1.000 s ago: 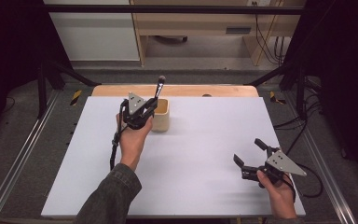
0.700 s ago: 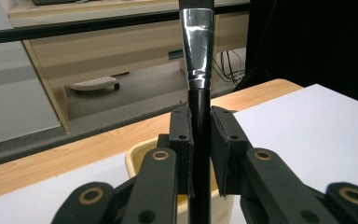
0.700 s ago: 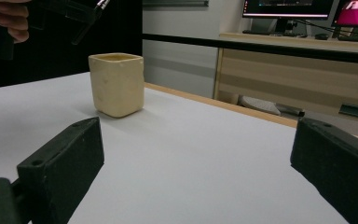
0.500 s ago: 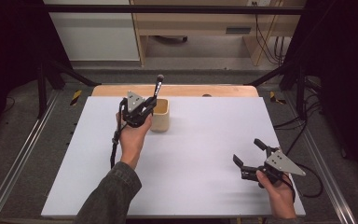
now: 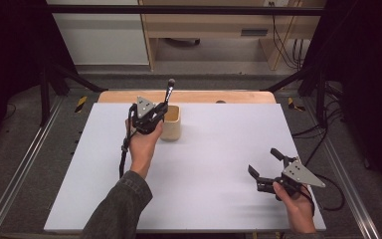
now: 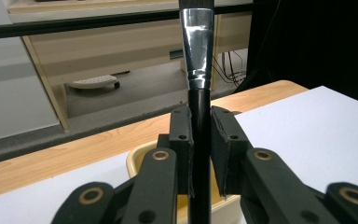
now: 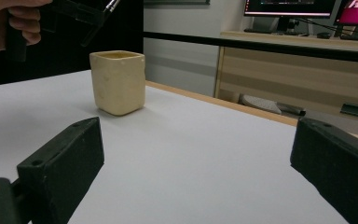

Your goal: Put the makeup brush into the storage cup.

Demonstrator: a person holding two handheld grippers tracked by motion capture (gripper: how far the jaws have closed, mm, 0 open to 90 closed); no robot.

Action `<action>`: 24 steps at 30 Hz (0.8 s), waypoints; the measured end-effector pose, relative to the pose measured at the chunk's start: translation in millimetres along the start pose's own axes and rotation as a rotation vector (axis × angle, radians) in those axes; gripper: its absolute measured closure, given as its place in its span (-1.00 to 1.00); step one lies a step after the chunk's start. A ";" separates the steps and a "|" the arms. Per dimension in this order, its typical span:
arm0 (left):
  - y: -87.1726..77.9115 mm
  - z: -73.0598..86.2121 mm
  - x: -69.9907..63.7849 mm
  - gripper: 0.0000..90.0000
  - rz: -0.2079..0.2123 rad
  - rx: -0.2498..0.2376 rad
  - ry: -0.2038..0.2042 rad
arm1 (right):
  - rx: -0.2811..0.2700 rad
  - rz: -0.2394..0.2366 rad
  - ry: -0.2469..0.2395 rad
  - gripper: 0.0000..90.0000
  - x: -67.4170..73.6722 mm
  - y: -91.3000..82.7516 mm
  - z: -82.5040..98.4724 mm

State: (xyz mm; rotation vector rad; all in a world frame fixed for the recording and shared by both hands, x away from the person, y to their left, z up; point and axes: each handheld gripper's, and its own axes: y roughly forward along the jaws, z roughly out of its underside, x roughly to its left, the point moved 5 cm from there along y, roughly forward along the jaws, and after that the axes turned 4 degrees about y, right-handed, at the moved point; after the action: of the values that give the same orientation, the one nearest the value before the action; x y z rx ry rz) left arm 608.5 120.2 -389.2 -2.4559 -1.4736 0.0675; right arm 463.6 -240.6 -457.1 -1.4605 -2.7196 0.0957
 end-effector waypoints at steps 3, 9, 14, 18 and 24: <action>1.1 -0.2 0.0 0.76 0.005 -0.003 -0.009 | 0.002 0.001 0.000 -0.93 0.2 -0.2 0.0; 3.3 -3.2 -1.1 0.76 0.003 -0.018 -0.008 | 0.000 -0.001 0.003 -0.93 -0.1 -0.1 0.0; 4.8 -3.1 -3.6 0.76 0.004 -0.020 -0.011 | 0.000 -0.001 0.003 -0.93 -0.4 -0.3 -0.2; 5.2 -3.9 -4.3 0.76 0.004 -0.026 -0.011 | -0.001 -0.002 0.004 -0.93 -0.1 -0.4 -0.2; 6.3 -3.3 -2.9 0.76 -0.002 -0.034 -0.019 | 0.000 -0.001 0.004 -0.93 -0.4 -0.2 -0.1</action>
State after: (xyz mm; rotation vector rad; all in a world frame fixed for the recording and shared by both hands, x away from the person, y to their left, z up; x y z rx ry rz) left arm 613.1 114.2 -387.9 -2.4870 -1.4976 0.0667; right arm 463.6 -241.0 -457.0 -1.4579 -2.7171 0.0932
